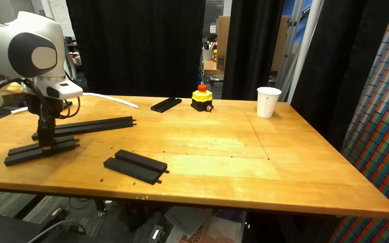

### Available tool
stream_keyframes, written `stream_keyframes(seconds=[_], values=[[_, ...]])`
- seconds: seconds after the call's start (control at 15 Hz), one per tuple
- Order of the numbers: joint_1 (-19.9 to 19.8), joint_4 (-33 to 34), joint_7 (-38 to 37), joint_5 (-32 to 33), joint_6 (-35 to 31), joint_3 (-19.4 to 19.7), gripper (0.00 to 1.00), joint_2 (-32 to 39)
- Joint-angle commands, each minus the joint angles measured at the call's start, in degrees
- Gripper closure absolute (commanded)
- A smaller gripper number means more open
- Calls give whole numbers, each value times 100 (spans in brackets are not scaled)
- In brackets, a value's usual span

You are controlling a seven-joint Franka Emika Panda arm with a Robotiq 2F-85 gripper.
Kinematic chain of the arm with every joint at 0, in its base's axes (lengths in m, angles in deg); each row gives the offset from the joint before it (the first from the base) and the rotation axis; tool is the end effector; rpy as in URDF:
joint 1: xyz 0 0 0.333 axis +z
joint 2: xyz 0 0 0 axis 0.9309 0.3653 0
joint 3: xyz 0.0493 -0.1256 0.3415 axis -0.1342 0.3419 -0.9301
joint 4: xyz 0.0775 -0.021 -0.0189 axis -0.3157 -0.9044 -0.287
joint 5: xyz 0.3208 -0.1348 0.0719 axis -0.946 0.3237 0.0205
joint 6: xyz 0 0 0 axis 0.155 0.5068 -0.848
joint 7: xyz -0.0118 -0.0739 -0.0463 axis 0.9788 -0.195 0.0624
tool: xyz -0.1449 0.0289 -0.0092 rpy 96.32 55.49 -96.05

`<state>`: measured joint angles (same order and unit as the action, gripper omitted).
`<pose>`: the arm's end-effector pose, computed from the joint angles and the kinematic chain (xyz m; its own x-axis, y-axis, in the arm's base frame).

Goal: Organize the black objects in a line

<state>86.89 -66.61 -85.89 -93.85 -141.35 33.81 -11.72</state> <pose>0.3639 0.2645 0.2573 0.7117 -0.6689 -0.2146 -0.6869 -0.7266 -0.0129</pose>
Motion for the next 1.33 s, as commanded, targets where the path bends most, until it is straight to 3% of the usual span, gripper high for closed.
stream_keyframes(seconds=[0.0,0.27,0.6,0.93,1.27], values=[[-133,-278,70,-21,164,167,55,-600],[-409,-212,128,345,529,521,55,-988],[-972,360,566,1031,1208,1034,55,-1014],[-1395,1415,806,1413,1534,1410,55,-476],[-1436,2587,774,1219,1411,1549,55,492]])
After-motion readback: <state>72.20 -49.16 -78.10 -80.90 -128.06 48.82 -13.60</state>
